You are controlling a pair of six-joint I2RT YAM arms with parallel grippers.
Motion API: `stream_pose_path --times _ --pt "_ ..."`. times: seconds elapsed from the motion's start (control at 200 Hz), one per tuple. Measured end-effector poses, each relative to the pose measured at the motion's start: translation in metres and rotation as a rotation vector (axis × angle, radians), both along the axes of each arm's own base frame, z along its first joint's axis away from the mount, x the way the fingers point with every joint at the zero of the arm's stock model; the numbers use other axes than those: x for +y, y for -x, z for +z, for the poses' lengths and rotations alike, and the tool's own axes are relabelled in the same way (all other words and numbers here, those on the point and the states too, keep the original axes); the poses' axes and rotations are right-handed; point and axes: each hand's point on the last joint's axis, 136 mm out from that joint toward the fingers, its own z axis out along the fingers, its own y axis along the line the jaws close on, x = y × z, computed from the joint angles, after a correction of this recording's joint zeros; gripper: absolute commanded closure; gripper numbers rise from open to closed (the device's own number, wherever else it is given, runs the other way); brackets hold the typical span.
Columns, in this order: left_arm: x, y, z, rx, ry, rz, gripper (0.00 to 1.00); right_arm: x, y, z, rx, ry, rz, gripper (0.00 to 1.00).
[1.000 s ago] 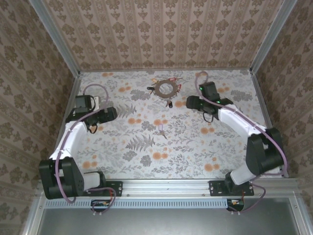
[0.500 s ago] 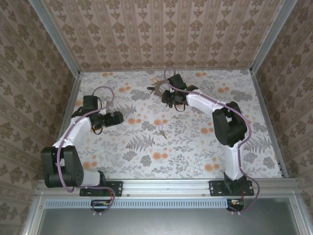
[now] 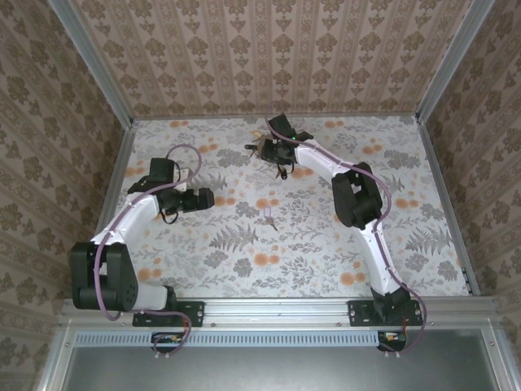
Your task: Put the keys on the keyring
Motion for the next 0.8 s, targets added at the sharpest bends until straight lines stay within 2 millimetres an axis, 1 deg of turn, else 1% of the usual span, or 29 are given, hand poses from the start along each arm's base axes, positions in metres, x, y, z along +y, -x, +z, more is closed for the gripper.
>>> stream_pose_path --times 0.17,0.275,0.61,0.8 --pt "0.002 0.0 -0.001 -0.002 -0.016 0.005 0.0 0.002 -0.003 -0.024 0.035 0.015 -0.003 0.68" --pt "0.0 0.0 -0.001 -0.003 -0.023 -0.002 0.0 0.004 -0.006 -0.019 0.025 0.008 0.0 0.69" --pt "0.007 0.001 -0.005 0.002 -0.082 0.014 0.0 0.005 -0.002 -0.024 0.042 0.012 0.004 0.7" --pt "0.009 0.003 -0.006 0.008 -0.095 0.019 0.0 0.008 -0.005 -0.025 0.049 -0.012 -0.007 0.75"
